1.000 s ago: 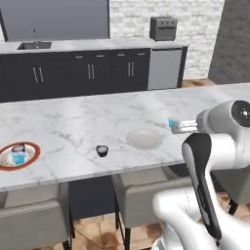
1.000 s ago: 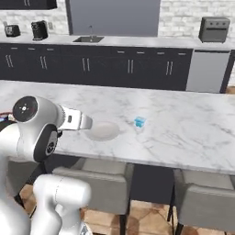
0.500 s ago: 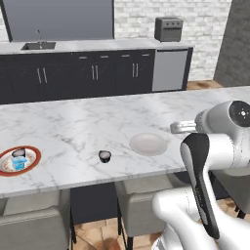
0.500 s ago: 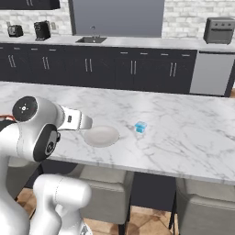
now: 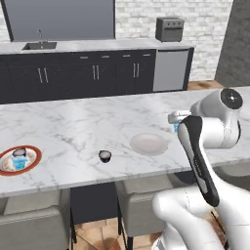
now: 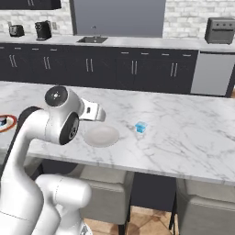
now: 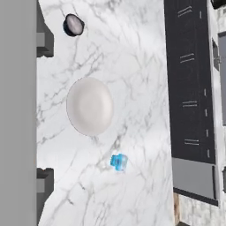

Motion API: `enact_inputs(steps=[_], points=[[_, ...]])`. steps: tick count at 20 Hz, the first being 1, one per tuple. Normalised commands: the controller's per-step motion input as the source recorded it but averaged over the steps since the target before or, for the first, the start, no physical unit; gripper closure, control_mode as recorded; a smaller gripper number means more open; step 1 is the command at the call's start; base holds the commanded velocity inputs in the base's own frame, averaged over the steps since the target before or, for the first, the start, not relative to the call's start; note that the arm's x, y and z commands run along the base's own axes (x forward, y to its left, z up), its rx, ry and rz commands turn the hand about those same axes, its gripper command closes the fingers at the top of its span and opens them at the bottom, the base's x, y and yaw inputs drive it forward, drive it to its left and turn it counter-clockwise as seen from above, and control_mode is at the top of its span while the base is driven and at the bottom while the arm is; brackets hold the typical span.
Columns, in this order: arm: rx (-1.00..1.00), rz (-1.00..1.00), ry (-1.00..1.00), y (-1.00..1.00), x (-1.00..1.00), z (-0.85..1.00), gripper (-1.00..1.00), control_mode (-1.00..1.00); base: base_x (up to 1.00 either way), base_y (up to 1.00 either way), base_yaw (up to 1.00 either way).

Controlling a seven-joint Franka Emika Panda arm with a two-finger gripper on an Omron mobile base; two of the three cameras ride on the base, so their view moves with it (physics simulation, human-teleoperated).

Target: Place two yogurt containers on each plate.

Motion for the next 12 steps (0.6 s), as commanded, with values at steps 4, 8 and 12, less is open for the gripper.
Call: enact_inputs(steps=[4, 8, 12], points=[[0.0, -0.25, 0.4, -0.23, 1.0, 0.0, -1.0, -1.0, 0.0, 0.0, 0.0], [0.0, -0.42, 0.35, -0.16, 1.0, 0.0, -1.0, -1.0, 0.0, 0.0, 0.0], [0.03, -0.27, 0.31, -0.54, 0.97, -0.11, -1.0, -1.0, 0.0, 0.0, 0.0]])
